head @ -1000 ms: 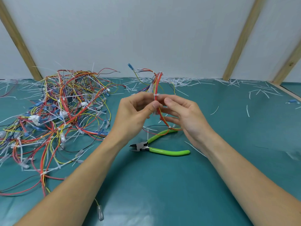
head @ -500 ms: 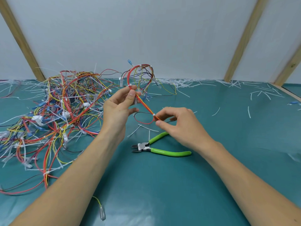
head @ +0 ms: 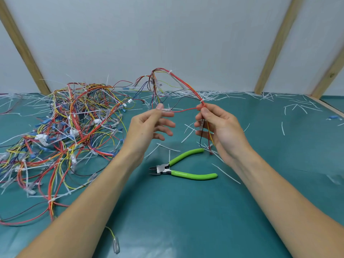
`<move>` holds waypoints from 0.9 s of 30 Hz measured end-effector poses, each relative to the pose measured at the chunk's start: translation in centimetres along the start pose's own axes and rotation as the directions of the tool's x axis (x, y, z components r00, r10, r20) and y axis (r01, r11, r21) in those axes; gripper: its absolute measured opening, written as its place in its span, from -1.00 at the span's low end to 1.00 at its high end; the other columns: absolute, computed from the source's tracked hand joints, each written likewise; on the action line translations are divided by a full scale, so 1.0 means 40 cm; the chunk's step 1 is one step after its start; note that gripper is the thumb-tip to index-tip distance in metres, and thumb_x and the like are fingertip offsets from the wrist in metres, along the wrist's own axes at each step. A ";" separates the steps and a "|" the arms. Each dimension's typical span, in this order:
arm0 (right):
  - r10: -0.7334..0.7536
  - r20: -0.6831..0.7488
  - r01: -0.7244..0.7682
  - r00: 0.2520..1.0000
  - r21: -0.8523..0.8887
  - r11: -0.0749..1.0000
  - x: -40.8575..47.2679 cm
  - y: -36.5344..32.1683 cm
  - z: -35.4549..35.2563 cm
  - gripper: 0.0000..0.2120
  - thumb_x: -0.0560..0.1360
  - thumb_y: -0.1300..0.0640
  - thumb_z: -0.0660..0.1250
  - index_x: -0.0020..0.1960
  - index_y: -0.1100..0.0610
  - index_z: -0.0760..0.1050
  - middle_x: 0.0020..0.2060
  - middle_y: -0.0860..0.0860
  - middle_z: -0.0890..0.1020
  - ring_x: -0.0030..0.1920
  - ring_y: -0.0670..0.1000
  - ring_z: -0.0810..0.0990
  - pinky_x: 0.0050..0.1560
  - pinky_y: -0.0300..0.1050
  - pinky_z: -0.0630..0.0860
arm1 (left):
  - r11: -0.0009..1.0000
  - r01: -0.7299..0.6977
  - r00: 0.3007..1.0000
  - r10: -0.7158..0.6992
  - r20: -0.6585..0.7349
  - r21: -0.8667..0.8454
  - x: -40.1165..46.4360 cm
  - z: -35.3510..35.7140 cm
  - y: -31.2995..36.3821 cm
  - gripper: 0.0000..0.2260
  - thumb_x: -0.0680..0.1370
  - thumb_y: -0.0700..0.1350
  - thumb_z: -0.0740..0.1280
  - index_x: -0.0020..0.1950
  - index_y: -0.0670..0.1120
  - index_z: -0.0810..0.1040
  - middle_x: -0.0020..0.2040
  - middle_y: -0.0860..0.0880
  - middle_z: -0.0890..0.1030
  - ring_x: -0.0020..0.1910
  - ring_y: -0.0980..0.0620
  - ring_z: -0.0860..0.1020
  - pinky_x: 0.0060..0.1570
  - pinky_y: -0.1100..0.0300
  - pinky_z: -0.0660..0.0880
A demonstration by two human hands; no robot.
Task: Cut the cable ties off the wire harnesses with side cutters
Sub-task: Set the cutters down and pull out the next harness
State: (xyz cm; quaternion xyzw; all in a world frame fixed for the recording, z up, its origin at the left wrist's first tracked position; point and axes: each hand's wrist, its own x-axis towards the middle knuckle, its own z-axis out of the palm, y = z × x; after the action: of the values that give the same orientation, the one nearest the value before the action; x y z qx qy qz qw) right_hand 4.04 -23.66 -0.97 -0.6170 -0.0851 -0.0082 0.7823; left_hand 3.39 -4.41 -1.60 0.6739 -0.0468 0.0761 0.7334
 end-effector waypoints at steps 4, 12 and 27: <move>0.013 -0.041 -0.013 0.999 -0.002 1.000 0.003 -0.002 -0.006 -0.85 0.66 0.17 0.30 0.05 0.05 0.66 -0.26 -0.07 0.63 -0.28 -0.10 0.60 -0.26 -0.22 0.57 | 0.997 -0.021 0.998 0.025 0.057 -0.070 -0.007 0.009 0.007 -0.64 0.58 0.22 0.28 -0.12 0.01 0.72 -0.26 -0.10 0.68 -0.35 -0.03 0.64 -0.39 0.25 0.52; 0.026 -0.062 -0.026 0.998 0.001 1.000 0.000 -0.002 0.002 -0.85 0.66 0.17 0.31 0.04 0.04 0.66 -0.25 -0.06 0.63 -0.29 -0.11 0.60 -0.28 -0.23 0.56 | 0.992 -0.071 0.998 0.071 -0.003 -0.102 -0.004 0.006 0.007 -0.79 0.62 -0.01 0.34 -0.13 -0.05 0.69 -0.22 -0.07 0.69 -0.30 0.01 0.66 -0.39 0.27 0.53; 0.074 0.067 -0.072 0.995 -0.036 0.997 -0.006 0.011 0.007 -0.73 0.62 0.21 0.23 0.01 0.08 0.71 -0.24 -0.02 0.64 -0.23 -0.04 0.63 -0.12 -0.11 0.57 | 1.000 -0.029 0.958 0.026 -0.287 -0.008 0.017 -0.010 -0.020 -0.75 0.71 -0.05 0.16 -0.10 -0.09 0.50 -0.29 0.00 0.48 -0.46 0.15 0.56 -0.50 0.28 0.46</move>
State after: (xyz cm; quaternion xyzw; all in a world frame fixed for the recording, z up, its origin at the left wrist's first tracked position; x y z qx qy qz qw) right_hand 3.82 -23.29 -1.35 -0.6328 -0.0891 0.0402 0.7681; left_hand 4.20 -4.05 -2.30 0.6505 0.0501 0.1829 0.7355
